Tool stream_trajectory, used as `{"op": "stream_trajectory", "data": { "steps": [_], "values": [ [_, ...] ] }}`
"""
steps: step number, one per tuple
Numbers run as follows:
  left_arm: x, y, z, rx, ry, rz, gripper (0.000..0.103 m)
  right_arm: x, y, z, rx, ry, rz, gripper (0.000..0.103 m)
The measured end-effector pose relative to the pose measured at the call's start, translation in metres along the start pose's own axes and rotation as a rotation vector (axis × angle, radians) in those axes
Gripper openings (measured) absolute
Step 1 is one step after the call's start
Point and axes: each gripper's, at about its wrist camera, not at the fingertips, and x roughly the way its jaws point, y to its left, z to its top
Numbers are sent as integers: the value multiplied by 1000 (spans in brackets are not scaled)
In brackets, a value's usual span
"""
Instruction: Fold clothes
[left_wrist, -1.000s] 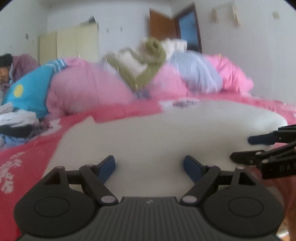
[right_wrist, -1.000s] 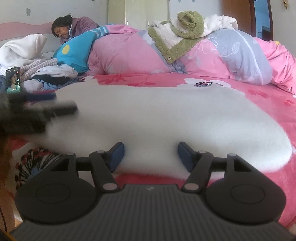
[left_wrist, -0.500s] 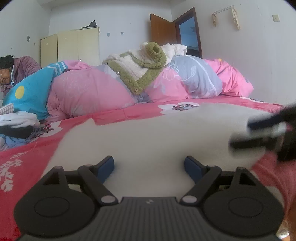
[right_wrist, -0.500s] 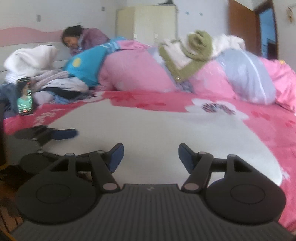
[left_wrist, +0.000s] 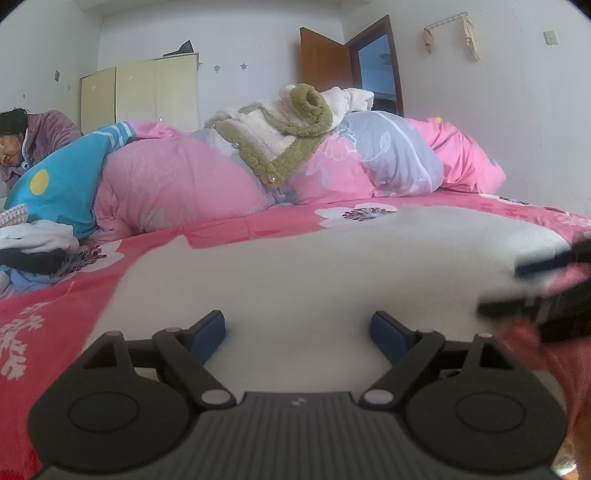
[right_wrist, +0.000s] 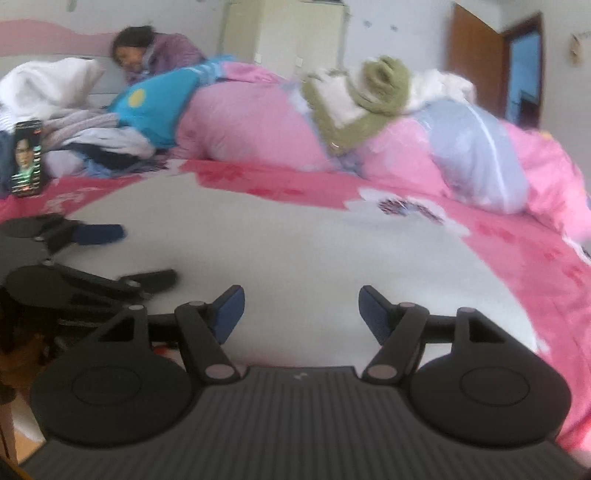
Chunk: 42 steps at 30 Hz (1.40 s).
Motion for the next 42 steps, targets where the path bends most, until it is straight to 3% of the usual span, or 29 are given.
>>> {"op": "stream_trajectory", "data": {
  "steps": [3, 6, 10, 18, 23, 25, 26, 28, 32, 38, 42],
  "values": [
    [0, 1, -1, -1, -3, -1, 88, 6, -10, -14, 50, 8, 16, 72],
    [-1, 2, -1, -2, -6, -1, 88, 3, -10, 3, 10, 13, -8, 73],
    [0, 2, -2, -3, -8, -2, 88, -7, -31, 23, 50, -84, -90, 73],
    [-1, 4, -3, -3, -10, -6, 89, 25, -61, 8, 135, 64, -112, 75],
    [-1, 4, -3, -3, -11, -8, 89, 12, -82, 29, 188, -29, -173, 76],
    [-1, 4, -3, -2, -11, -10, 89, 24, -100, 22, 220, 12, -187, 76],
    [-1, 4, -3, -2, -11, -10, 89, 35, -109, 13, 242, 47, -172, 78],
    [-1, 4, -3, -2, -10, -11, 89, 39, -121, 1, 301, 21, -137, 80],
    [-1, 4, -3, -3, -11, -11, 89, 38, -123, 23, 303, 78, -149, 79],
    [-2, 5, -3, -3, -12, -12, 89, 30, -123, 44, 329, -34, -139, 77],
    [-2, 5, -4, -3, -13, -14, 89, 52, -122, 28, 281, 26, -130, 80]
  ]
}}
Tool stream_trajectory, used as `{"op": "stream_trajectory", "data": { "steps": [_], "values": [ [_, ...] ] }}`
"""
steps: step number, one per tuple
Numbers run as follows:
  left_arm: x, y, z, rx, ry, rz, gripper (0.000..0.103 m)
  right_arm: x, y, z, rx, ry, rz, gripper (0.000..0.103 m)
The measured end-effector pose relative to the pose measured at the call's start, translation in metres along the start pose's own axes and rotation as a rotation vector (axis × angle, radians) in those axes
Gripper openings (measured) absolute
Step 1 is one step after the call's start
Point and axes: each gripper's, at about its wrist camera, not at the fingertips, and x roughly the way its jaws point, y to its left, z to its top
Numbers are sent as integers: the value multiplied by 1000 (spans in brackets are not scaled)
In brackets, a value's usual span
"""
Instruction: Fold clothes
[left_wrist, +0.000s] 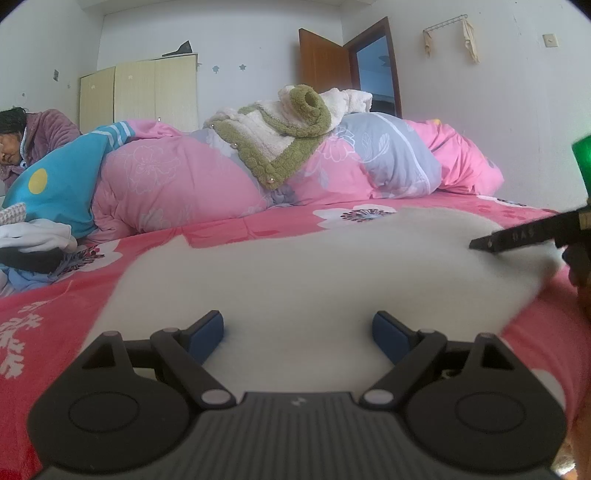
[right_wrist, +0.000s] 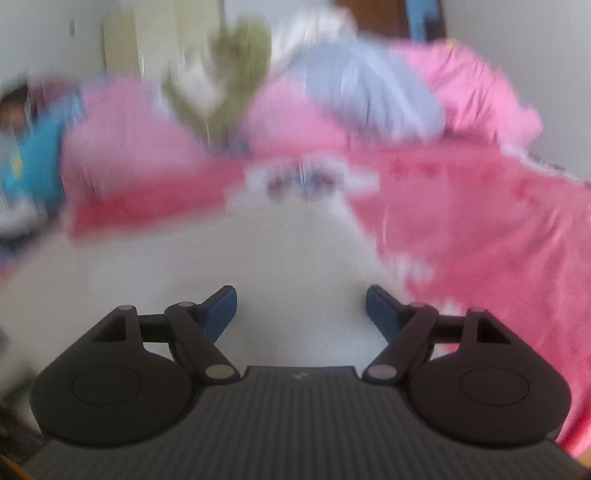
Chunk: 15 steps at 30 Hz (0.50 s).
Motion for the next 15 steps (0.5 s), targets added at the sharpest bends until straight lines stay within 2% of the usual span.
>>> {"op": "stream_trajectory", "data": {
  "steps": [3, 8, 11, 12, 13, 15],
  "values": [
    [0, 0, 0, -1, -1, -1, 89, 4, 3, -6, -39, -12, -3, 79],
    [-1, 0, -1, -2, -1, -3, 89, -15, 14, 22, 9, -48, 21, 74],
    [-1, 0, -1, -3, -2, -4, 89, -26, 27, 30, -9, -125, 66, 74],
    [-1, 0, -1, -4, -2, -4, 89, -22, 31, 29, -29, -125, 67, 74],
    [-1, 0, -1, -4, -2, -5, 90, -16, 34, 27, -52, -115, 63, 74],
    [-1, 1, -1, -7, -1, -8, 90, 17, 33, 9, -71, 10, 15, 77]
  ]
}}
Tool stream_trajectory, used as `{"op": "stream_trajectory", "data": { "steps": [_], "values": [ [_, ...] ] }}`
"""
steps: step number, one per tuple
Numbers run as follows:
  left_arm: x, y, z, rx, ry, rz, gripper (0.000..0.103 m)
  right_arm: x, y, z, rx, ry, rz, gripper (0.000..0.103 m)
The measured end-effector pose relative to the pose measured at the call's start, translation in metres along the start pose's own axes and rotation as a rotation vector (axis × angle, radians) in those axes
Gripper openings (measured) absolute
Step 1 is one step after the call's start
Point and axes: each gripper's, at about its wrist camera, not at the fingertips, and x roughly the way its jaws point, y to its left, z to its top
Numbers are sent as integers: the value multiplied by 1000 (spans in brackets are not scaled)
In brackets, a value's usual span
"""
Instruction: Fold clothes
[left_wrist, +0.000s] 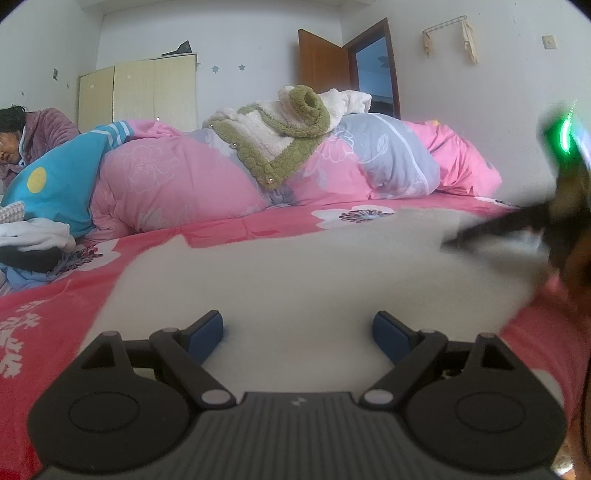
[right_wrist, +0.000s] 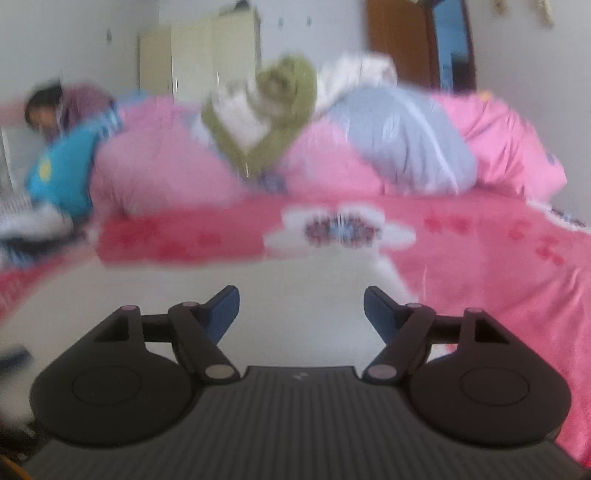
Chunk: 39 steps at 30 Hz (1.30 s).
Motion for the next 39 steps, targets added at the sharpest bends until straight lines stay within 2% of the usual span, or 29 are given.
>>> {"op": "stream_trajectory", "data": {
  "steps": [2, 6, 12, 18, 23, 29, 35, 39],
  "values": [
    [0, 1, 0, -3, 1, -4, 90, 11, -6, -22, -2, -41, 14, 79],
    [-1, 5, 8, -22, 20, -19, 90, 8, 1, -16, -19, -29, -8, 80],
    [-4, 9, 34, 11, -32, 28, 90, 10, -2, -16, -10, -42, 3, 80],
    [35, 19, 38, -24, 125, 84, 93, 11, -4, -16, -11, -47, 4, 80],
    [35, 33, 28, -107, 102, 33, 93, 11, -2, -15, -14, -44, 1, 80],
    [34, 34, 26, -111, 93, 32, 93, 5, 5, 2, -39, 3, -13, 80],
    [33, 34, 26, -111, 88, 33, 93, -31, 34, 35, -58, -119, 96, 80],
    [33, 34, 26, -111, 86, 35, 93, -24, 54, 38, -86, -103, 153, 80]
  ]
}}
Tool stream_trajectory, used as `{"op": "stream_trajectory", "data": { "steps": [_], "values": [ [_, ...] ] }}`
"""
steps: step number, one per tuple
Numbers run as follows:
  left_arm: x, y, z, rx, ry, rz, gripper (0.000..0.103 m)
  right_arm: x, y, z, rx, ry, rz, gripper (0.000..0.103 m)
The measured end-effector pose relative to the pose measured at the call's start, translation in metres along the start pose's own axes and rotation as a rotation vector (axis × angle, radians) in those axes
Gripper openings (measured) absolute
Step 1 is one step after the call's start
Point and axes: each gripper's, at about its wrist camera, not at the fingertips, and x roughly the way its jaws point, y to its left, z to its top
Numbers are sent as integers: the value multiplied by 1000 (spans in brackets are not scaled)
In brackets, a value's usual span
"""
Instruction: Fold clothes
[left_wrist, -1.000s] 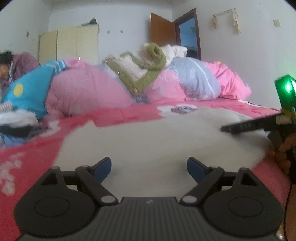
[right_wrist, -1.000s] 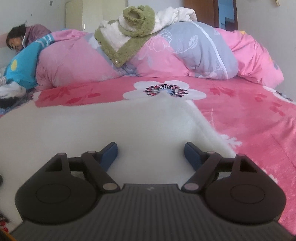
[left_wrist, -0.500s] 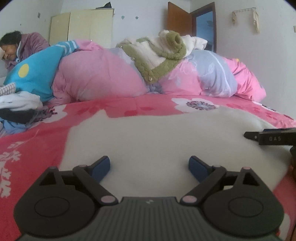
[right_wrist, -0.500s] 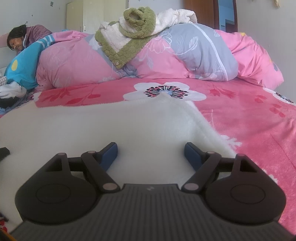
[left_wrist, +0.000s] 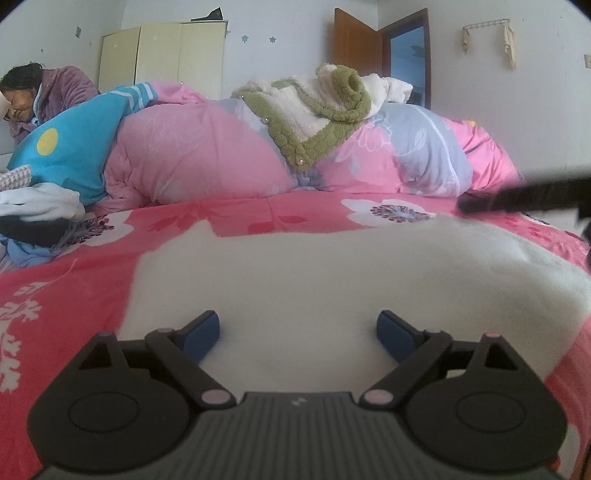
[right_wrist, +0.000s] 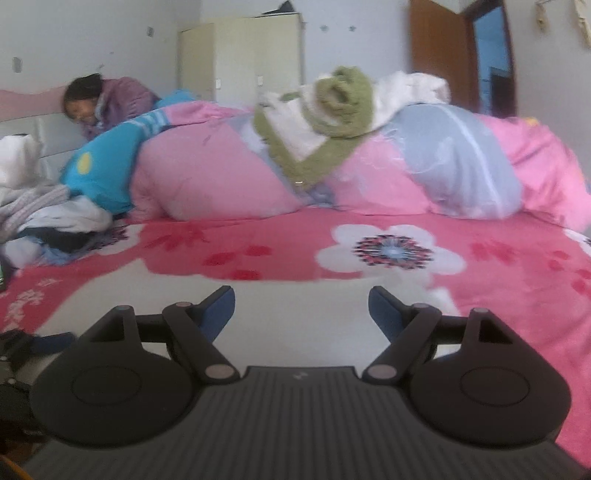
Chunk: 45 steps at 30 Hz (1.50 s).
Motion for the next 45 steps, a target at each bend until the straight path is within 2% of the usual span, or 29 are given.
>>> {"op": "stream_trajectory", "data": {
  "steps": [1, 3, 5, 11, 18, 21, 23, 27, 29, 33, 39, 45],
  "values": [
    [0, 0, 0, 0, 0, 1, 93, 9, 4, -6, -14, 32, -3, 80],
    [1, -1, 0, 3, 0, 2, 93, 37, 7, -33, -47, 154, 7, 83],
    [0, -1, 0, 0, -2, 0, 93, 39, 7, -50, -44, 101, 14, 84],
    [-3, -1, 8, -6, 19, 6, 93, 40, 5, -47, -39, 108, 19, 85],
    [-10, 10, 35, -80, -7, -43, 92, 41, 6, -50, -39, 99, 18, 85],
    [-6, 10, 48, -55, -28, -14, 92, 40, 6, -50, -40, 99, 17, 85],
    [2, 11, 52, -50, -13, 5, 92, 40, 7, -51, -40, 99, 17, 85],
    [37, 29, 34, -123, 113, 9, 92, 41, 7, -50, -40, 98, 17, 85],
    [35, 29, 31, -114, 80, 3, 93, 40, 6, -50, -40, 99, 17, 85],
    [37, 27, 29, -97, 82, 12, 94, 40, 7, -50, -40, 99, 15, 85],
    [37, 28, 28, -97, 76, 9, 94, 40, 9, -33, -57, 146, 2, 85],
    [36, 28, 26, -97, 69, 5, 94, 35, -2, 16, -80, 70, -53, 85]
  ]
}}
